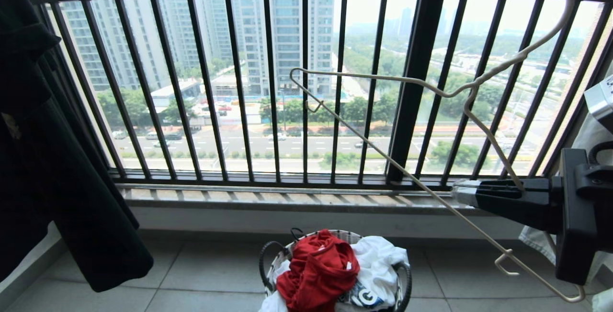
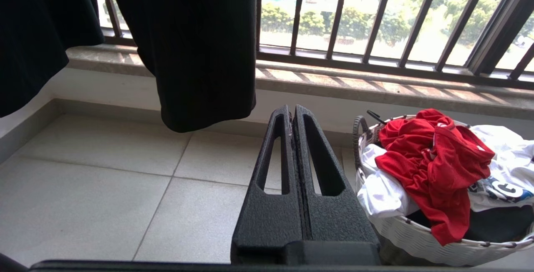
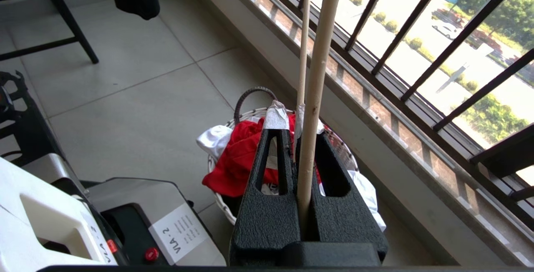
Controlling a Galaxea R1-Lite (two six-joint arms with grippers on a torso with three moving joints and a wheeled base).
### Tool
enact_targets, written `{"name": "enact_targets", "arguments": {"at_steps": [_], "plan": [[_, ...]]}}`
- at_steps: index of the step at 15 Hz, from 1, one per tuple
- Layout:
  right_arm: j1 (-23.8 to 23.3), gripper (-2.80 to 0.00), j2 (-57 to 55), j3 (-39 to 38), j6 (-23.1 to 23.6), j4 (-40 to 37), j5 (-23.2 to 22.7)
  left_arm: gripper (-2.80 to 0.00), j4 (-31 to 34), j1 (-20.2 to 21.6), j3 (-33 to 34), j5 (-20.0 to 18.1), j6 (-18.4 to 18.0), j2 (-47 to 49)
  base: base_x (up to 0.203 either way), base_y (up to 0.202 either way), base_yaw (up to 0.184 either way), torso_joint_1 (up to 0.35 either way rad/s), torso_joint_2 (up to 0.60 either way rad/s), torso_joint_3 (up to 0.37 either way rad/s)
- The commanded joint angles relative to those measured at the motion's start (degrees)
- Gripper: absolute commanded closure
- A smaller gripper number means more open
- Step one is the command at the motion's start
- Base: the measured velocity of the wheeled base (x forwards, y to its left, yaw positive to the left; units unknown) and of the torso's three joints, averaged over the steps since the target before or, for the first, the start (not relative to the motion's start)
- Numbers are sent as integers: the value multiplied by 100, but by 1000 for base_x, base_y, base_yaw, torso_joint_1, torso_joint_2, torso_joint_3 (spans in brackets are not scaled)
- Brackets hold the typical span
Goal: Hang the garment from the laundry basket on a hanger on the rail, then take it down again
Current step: Pick up clothes from the basket
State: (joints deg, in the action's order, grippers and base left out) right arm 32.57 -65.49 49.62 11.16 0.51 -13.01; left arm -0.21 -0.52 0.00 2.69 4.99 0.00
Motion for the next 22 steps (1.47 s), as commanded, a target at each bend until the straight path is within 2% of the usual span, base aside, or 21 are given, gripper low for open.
{"name": "enact_targets", "arguments": {"at_steps": [1,22], "plan": [[-14,0,12,4,9,2,-9,0,3,0,0,3,9,9,0,0,0,0,0,0],[-58,0,2,-22,9,2,-9,0,-6,0,0,3,2,9,0,0,0,4,2,-182]]}}
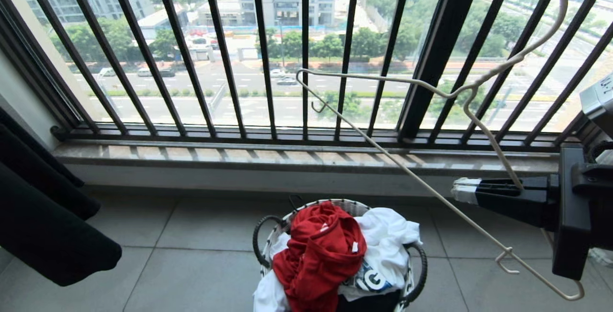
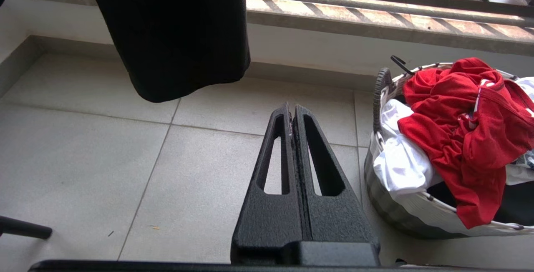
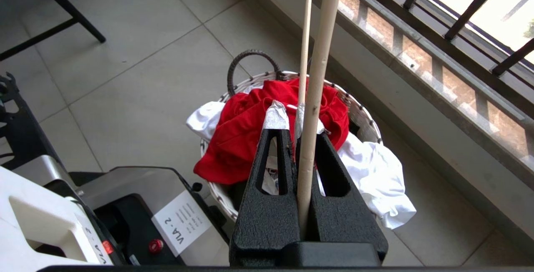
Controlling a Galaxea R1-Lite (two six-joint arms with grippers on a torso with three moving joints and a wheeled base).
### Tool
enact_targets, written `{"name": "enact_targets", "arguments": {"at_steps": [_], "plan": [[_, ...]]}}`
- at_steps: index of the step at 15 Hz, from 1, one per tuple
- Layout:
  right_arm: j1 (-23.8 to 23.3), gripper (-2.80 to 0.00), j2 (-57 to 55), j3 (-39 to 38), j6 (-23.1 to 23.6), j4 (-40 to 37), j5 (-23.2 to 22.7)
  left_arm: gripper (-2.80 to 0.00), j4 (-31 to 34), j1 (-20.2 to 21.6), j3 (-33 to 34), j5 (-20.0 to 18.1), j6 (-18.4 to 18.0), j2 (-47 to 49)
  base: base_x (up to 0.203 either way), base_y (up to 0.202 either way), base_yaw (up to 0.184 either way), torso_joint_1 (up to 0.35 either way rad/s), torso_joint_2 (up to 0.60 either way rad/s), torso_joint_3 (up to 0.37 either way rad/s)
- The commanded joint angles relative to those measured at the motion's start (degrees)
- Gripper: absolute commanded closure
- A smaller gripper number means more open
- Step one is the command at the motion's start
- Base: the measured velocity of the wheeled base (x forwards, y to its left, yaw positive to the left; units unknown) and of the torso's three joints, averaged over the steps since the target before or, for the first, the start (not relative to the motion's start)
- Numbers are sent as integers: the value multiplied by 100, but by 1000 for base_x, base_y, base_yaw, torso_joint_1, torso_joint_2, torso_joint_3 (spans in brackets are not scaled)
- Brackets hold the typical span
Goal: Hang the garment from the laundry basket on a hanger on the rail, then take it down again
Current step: Pick up clothes from the basket
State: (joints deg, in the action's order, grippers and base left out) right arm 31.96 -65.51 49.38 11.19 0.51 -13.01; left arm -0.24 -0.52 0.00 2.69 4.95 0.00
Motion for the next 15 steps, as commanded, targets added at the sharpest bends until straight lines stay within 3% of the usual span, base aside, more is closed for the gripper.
{"name": "enact_targets", "arguments": {"at_steps": [1,8,15], "plan": [[3,0,12,10,6,2,-10,0,-2,0,0,3,6,9,0,0,0,3,3,-206],[-6,0,74,10,6,2,-9,0,-2,0,0,3,9,9,0,0,0,4,4,-195],[-6,0,82,10,6,2,-9,0,-2,0,0,3,6,9,0,0,0,1,2,-26]]}}
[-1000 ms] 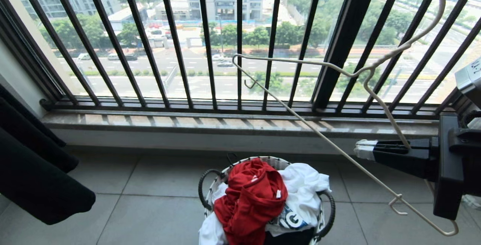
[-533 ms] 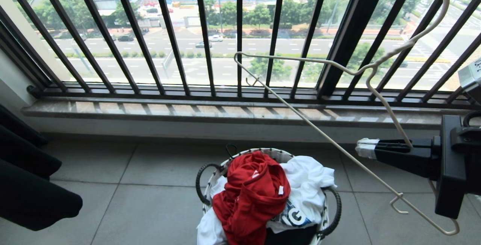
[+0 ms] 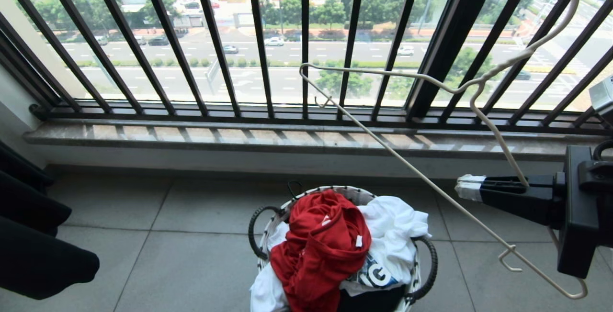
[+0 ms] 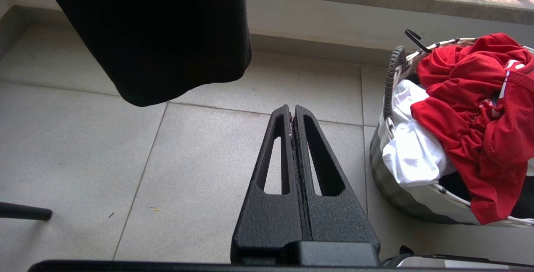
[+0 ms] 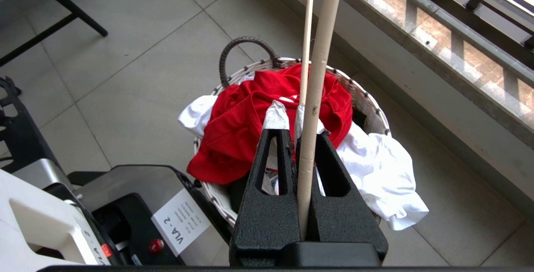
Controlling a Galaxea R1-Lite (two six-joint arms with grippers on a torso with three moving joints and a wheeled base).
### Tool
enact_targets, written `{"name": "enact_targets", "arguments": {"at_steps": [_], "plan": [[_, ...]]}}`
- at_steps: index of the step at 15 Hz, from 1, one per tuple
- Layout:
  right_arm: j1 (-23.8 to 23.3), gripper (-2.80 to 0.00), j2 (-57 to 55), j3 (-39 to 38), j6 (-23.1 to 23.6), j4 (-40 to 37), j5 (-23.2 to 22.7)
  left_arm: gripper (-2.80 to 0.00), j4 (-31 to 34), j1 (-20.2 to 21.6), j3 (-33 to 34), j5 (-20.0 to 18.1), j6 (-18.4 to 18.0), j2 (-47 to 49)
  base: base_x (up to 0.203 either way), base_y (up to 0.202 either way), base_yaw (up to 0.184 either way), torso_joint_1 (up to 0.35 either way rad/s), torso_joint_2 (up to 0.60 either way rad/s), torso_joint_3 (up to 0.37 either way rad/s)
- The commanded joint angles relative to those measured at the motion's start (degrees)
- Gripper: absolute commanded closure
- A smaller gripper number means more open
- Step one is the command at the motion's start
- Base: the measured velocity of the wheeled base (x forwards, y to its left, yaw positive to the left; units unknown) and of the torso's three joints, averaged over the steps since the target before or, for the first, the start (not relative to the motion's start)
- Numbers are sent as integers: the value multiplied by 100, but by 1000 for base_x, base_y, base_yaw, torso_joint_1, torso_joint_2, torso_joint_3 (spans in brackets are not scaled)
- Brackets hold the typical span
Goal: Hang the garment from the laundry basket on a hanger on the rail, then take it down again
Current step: Pick up clothes from the basket
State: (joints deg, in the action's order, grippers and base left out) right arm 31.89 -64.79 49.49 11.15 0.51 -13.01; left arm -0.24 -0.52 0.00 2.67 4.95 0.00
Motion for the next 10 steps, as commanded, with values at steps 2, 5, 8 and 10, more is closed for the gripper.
{"name": "enact_targets", "arguments": {"at_steps": [2,5,8,10], "plan": [[1,0,7,5,10,2,-9,0,-2,0,0,5,6,9,0,0,0,0,0,0],[-7,0,-23,-10,-17,2,-9,0,-2,0,0,5,6,9,0,0,0,0,0,0],[-143,0,-241,-19,-2,2,-9,0,-2,0,0,5,6,9,0,0,0,0,0,0],[-199,0,-328,-1,-8,10,-18,0,-2,0,0,5,15,9,0,0,0,0,0,0]]}}
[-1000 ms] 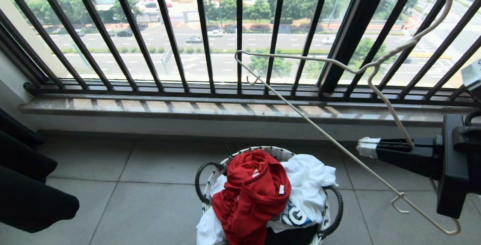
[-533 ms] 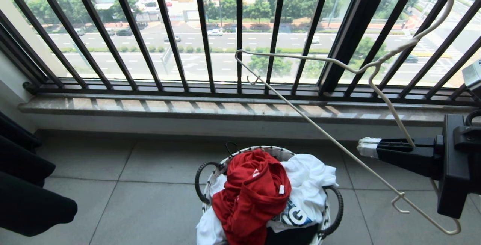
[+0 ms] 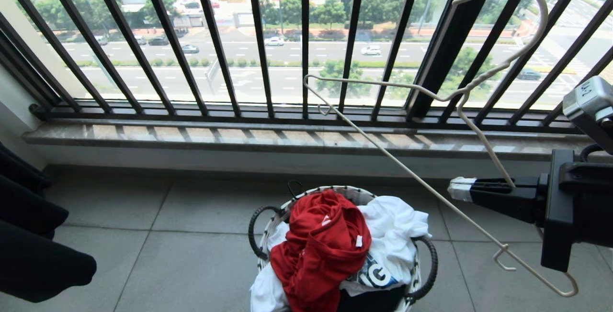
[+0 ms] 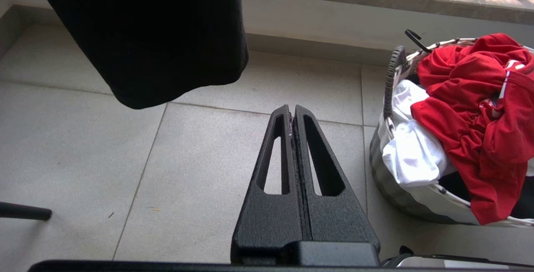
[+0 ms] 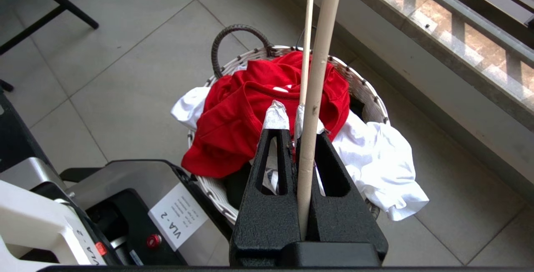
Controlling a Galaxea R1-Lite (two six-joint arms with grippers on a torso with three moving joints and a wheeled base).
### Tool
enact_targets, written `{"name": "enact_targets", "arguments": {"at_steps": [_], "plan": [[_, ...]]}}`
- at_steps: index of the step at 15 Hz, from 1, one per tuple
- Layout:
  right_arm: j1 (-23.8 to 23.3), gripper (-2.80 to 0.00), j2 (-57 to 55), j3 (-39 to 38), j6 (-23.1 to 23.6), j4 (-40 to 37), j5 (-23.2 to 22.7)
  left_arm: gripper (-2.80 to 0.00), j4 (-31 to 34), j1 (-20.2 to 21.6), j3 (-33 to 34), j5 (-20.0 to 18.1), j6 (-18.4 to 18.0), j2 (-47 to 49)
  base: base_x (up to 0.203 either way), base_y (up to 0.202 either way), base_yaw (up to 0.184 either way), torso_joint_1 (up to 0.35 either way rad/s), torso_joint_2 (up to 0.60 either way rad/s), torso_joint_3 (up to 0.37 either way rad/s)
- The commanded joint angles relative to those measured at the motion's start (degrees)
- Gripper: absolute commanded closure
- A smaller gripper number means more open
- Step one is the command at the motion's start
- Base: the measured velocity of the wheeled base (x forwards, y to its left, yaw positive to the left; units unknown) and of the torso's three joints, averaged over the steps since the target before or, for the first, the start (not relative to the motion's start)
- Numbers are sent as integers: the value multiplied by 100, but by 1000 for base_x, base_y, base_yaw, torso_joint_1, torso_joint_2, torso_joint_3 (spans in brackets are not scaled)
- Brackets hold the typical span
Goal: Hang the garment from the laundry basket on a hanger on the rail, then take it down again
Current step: Pick up clothes from the basket
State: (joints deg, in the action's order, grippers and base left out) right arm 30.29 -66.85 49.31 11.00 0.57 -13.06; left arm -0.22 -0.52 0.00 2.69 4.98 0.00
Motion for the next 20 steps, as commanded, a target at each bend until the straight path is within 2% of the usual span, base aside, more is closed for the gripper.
{"name": "enact_targets", "arguments": {"at_steps": [1,5,15,17,20], "plan": [[-39,0,-118,26,16,4,-9,0,-4,0,0,3,5,9,0,0,0,0,0,0],[-198,0,-126,23,25,165,-4,0,-4,0,0,3,3,9,0,0,0,0,0,0],[-217,0,162,8,34,233,5,0,-4,0,-54,32,3,6,0,0,0,0,0,0],[-217,0,227,17,34,233,5,0,33,0,-533,61,44,126,0,0,0,0,0,0],[-225,0,270,27,34,235,5,0,74,0,-1184,52,61,999,0,0,0,0,0,0]]}}
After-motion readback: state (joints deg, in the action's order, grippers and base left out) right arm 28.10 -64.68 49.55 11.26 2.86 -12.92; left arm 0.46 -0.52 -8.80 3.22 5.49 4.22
